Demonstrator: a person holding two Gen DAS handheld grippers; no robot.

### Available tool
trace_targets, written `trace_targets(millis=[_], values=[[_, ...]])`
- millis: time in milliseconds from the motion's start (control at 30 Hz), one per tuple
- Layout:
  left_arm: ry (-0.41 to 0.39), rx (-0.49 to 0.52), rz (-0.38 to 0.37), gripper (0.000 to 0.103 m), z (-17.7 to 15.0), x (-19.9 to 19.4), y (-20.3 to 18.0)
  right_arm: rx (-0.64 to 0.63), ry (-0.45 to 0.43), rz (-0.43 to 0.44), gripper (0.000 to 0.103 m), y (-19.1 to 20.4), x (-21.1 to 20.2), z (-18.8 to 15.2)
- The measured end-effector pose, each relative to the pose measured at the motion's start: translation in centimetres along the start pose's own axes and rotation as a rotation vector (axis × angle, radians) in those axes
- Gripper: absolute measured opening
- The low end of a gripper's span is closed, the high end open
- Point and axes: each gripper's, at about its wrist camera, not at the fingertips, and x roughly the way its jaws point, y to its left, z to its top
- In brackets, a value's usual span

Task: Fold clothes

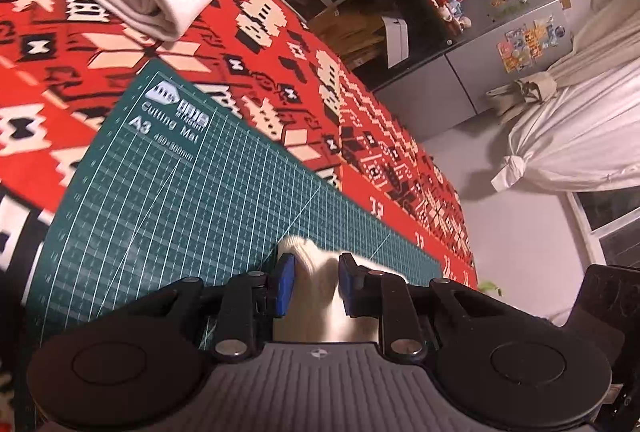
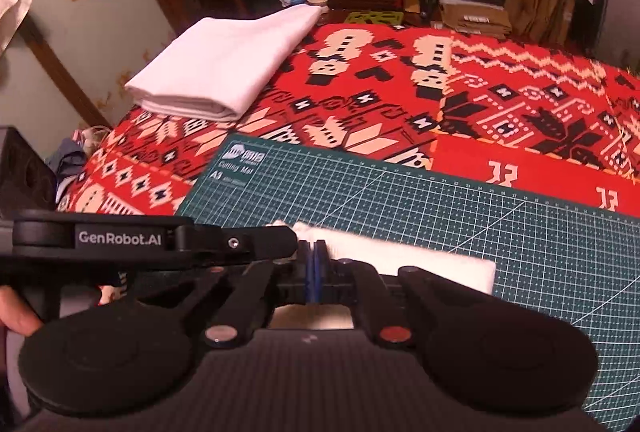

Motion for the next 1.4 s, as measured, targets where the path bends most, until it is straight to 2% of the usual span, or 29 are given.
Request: trace_targets(millis=[33, 100, 300, 400, 500, 733, 867, 967, 1100, 1233, 1400], values=[[-0.004, 0.004, -0.002, 0.017, 0.1, 0.0, 0.0, 0.012, 0.003, 0.009, 0.002, -0.2, 0.2, 0.1], [-0.017, 0.011, -0.005, 0.007, 0.1, 0.0, 0.1, 0.015, 0.004, 0.016, 0.002, -0.5, 0.3, 0.1], [-0.06, 0.033, -0.002, 0.006, -0.2, -0.3, 0.1, 0.04, -0.023, -0.017, 0.002, -2.1, -0.4, 0.4], [-0.079, 0.032, -0.006, 0.006, -0.2, -0.5, 0.1, 0.029, -0.015, -0.005, 0.002, -2.1, -0.2, 0.3], [-0.079, 0.024, -0.001, 0.006, -0.3, -0.5, 0.4, 0.002, -0.027, -0.039, 0.001, -2.4, -0.1, 0.2], [-0.08, 0.029, 0.016, 0.008, -0.3, -0.9, 0.3, 0.091, -0.07, -0.157, 0.003, -7.3, -2.6, 0.0], [-0.103, 0.052, 0.052, 0.009, -0.1, -1.8, -0.1, 0.162, -0.101, -0.125, 0.004, -9.1, -5.1, -0.9], [-0.111, 0.073, 0.063, 0.012, -0.2, -3.0, -0.7, 0.146, -0.105, -0.067, 0.008, -7.8, -6.3, -2.2], [-0.07, 0.161, 0.015, 0.013, -1.7, -4.7, -2.7, 0.102, -0.076, 0.0, 0.008, -4.8, -7.0, -4.4], [0.041, 0.255, -0.022, 0.007, -4.1, -4.1, -4.6, 0.037, -0.042, 0.004, 0.008, -1.8, -7.0, -6.6], [0.168, 0.303, 0.07, 0.005, -7.4, -3.6, -5.1, 0.009, 0.009, 0.006, 0.008, 1.0, -7.5, -9.5]])
